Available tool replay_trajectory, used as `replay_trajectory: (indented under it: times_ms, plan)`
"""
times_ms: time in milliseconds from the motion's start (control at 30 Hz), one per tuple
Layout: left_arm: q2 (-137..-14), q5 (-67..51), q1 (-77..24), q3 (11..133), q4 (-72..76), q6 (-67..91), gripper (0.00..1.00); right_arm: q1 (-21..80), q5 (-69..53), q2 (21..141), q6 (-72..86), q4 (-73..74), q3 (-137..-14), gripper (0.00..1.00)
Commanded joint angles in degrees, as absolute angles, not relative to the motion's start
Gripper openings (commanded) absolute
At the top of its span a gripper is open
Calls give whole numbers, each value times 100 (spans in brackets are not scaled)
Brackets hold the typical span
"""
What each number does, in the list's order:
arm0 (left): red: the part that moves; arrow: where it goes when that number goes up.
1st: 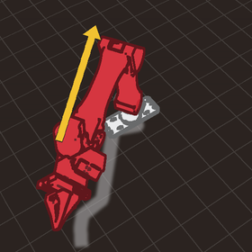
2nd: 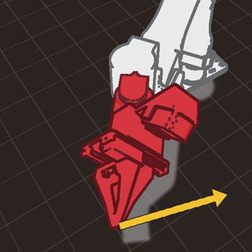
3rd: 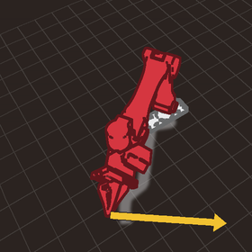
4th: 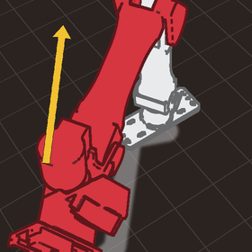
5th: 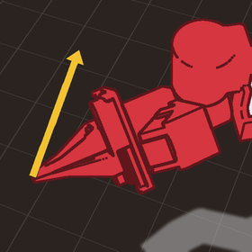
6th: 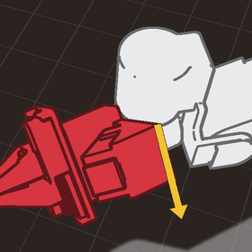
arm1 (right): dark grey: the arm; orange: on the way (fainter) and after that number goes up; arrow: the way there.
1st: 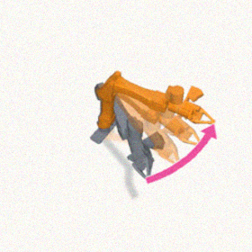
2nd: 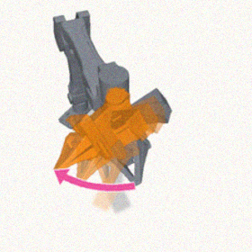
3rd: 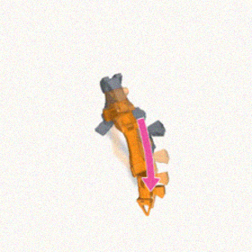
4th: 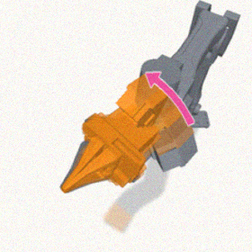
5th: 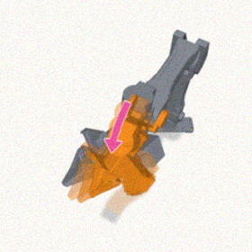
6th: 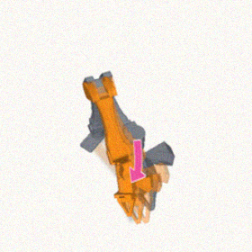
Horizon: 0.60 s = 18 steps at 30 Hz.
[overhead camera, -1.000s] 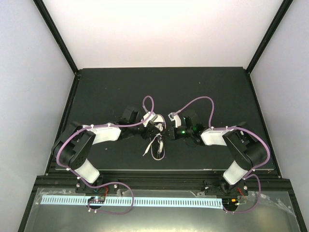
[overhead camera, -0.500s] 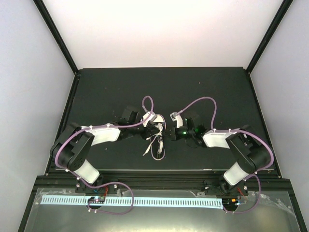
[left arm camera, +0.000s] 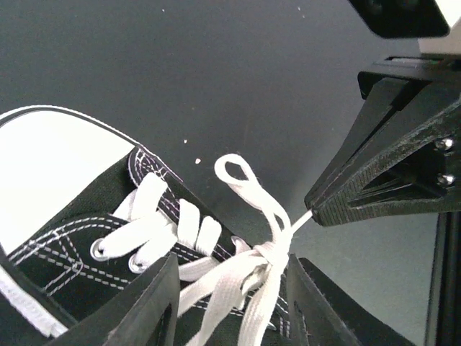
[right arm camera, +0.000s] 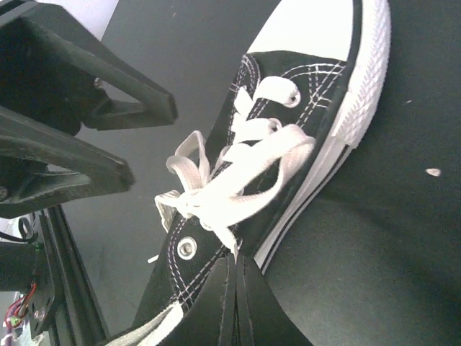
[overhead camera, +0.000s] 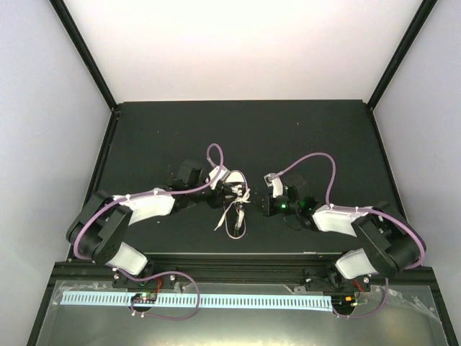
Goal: Tie the shoes
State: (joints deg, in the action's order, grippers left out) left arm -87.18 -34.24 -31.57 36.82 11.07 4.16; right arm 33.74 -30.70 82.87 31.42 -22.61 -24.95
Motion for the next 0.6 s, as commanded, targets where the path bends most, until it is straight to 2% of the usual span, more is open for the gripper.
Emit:
replay_trajectory:
  times_ms: [0,167,367,567]
  plan:
    - [-8249,-3204,-3076,3448,1458,796,46,3318,-2758,7991,3250,-2222,-2306,2]
    - [-8045,-3156,-2886,3040,1744,1560,53,3301,-2635,7885,3322,-2171,-2122,2]
    - [-7988,-3361,-2722,2397,2525,2669,55,3183,-2328,7602,3535,-1982,-1721,1]
    - [-8039,-3514,-2718,2288,2811,3092,54,3092,-2090,7279,3726,-1823,-1409,2]
